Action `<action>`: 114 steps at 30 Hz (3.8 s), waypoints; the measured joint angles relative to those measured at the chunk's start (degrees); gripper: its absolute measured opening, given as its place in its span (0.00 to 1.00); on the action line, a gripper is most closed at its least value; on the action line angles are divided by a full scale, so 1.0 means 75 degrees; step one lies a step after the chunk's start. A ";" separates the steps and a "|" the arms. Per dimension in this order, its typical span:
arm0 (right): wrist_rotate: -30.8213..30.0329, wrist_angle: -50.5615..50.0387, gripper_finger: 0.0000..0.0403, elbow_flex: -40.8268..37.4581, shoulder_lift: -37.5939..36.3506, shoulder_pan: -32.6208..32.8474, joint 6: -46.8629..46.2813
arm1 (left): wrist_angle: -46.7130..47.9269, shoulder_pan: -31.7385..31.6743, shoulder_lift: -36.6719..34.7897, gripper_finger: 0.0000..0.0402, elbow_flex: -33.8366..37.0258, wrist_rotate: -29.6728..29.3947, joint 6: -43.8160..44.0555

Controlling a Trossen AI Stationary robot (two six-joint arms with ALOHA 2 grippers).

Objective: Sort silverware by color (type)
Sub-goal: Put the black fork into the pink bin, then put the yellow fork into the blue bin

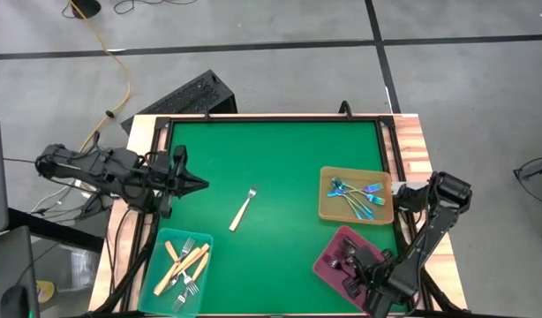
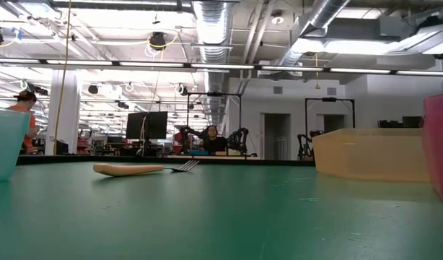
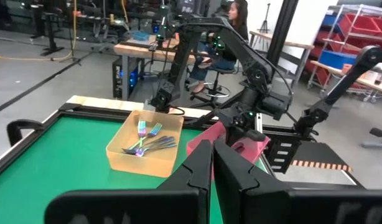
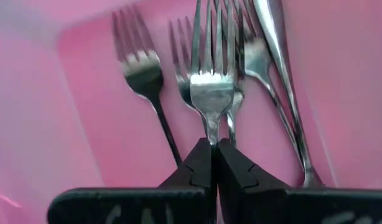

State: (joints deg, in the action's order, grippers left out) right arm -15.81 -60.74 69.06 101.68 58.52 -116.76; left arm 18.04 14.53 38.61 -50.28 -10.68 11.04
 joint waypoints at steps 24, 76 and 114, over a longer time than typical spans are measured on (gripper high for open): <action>-0.0014 -0.0049 0.10 -0.0006 0.0209 0.0099 0.0442 | -0.0539 -0.1108 0.0349 0.00 -0.0009 0.2064 -0.0303; -0.1607 0.1031 0.26 -0.0702 -0.2374 -0.3221 0.8628 | -0.0364 -0.1325 0.0462 0.00 -0.0006 0.1400 0.0582; 0.3246 0.6868 0.26 0.3080 0.1878 -0.7718 2.0837 | 0.2387 0.2225 -0.0921 0.00 0.0000 -0.5289 0.3373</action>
State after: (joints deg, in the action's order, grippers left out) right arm 8.54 -9.23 92.16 115.76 0.64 39.52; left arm 35.94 31.22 31.70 -50.28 -50.35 36.34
